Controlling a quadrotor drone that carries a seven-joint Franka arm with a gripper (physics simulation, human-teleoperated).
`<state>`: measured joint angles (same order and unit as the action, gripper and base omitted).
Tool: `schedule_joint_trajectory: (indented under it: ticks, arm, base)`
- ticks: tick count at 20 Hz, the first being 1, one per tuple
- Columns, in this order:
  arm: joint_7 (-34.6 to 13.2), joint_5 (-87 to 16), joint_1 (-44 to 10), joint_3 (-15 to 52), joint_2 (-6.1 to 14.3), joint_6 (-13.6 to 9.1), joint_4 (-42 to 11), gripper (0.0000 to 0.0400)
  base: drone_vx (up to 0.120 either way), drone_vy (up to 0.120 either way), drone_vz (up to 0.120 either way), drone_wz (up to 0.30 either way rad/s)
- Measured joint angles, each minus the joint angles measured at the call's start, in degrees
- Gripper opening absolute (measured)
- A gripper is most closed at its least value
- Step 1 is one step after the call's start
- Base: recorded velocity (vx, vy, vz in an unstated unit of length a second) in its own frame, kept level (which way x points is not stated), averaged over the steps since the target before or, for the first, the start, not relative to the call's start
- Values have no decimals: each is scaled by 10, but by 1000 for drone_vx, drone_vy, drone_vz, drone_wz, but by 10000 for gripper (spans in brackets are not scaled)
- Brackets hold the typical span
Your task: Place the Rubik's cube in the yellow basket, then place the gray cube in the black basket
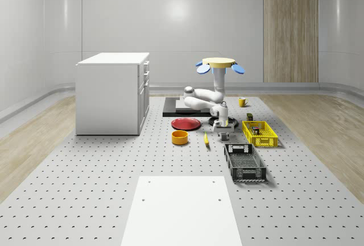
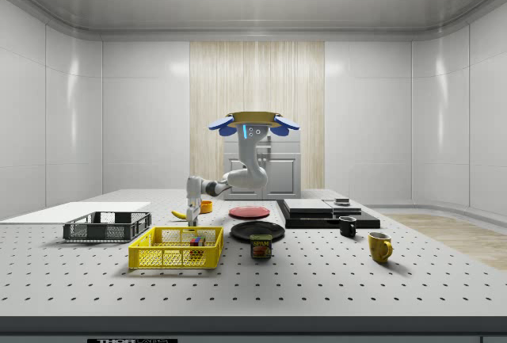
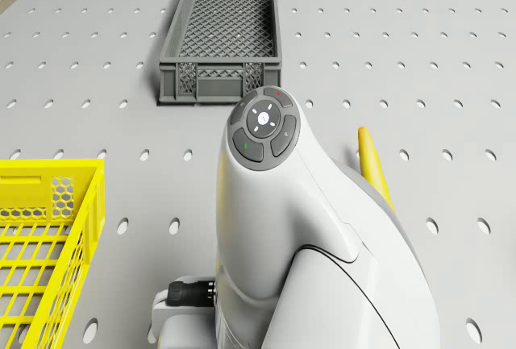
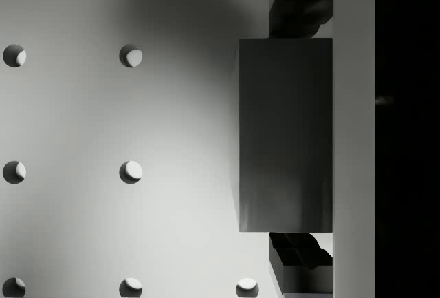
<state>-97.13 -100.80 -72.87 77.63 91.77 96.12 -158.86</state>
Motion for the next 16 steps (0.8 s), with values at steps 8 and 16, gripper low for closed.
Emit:
schedule_joint_trajectory:
  ticks: [8, 16]
  arm:
    - [-1, -7, -13, -8, -3, 2, 13, 341]
    - [-1, -9, -15, -9, -5, 2, 15, 262]
  base:
    - [0, 0, 0, 0]
    - [0, 0, 0, 0]
